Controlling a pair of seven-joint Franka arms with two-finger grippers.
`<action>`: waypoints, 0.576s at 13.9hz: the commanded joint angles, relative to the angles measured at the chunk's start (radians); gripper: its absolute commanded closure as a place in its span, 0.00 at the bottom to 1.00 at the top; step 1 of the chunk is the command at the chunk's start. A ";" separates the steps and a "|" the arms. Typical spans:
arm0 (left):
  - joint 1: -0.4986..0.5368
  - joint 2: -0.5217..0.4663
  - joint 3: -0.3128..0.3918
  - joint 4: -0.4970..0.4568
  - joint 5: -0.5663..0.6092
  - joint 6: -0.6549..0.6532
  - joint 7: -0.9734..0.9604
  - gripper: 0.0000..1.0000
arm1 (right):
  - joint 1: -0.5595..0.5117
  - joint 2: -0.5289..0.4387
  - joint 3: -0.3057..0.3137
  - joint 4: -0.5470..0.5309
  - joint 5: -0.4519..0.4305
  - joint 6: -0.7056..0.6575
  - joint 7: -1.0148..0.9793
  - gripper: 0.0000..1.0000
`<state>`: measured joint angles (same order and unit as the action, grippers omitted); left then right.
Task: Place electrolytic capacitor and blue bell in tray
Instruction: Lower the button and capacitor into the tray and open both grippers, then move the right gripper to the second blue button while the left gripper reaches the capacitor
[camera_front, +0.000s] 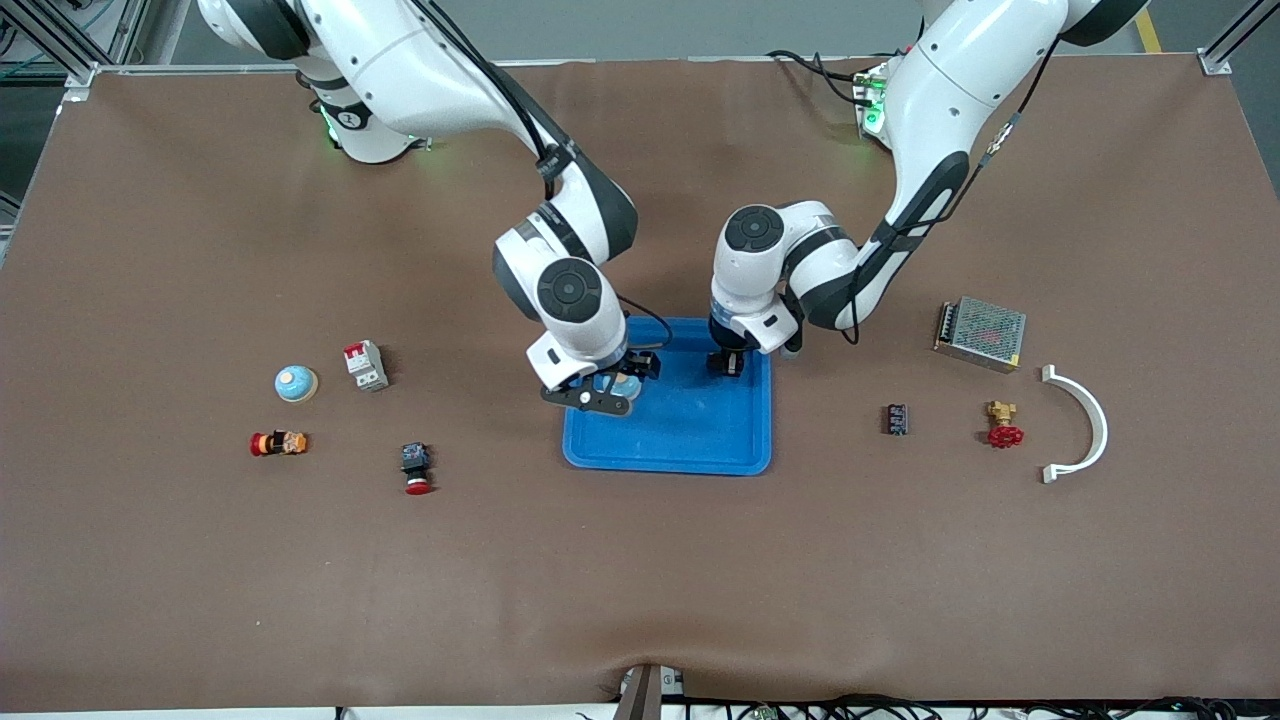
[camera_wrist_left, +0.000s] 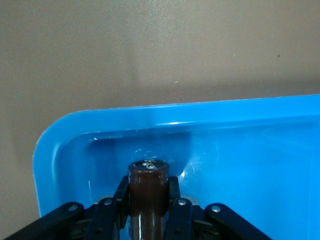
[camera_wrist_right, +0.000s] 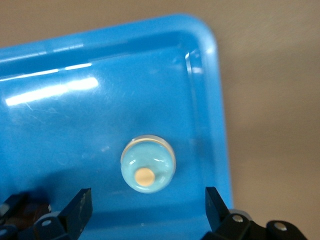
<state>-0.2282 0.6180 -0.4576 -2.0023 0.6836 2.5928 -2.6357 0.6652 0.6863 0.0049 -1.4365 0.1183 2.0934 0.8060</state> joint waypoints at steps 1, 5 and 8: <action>-0.011 0.023 0.014 0.014 0.042 0.013 -0.049 1.00 | -0.085 -0.102 0.013 -0.010 -0.003 -0.117 -0.077 0.00; -0.010 0.022 0.014 0.016 0.044 0.013 -0.047 1.00 | -0.177 -0.204 0.012 -0.010 -0.006 -0.254 -0.187 0.00; -0.008 0.014 0.014 0.019 0.042 0.004 -0.047 0.00 | -0.269 -0.246 0.012 0.014 -0.006 -0.335 -0.308 0.00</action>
<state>-0.2288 0.6192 -0.4536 -1.9984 0.6858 2.5920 -2.6358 0.4565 0.4728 -0.0002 -1.4217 0.1179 1.8036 0.5715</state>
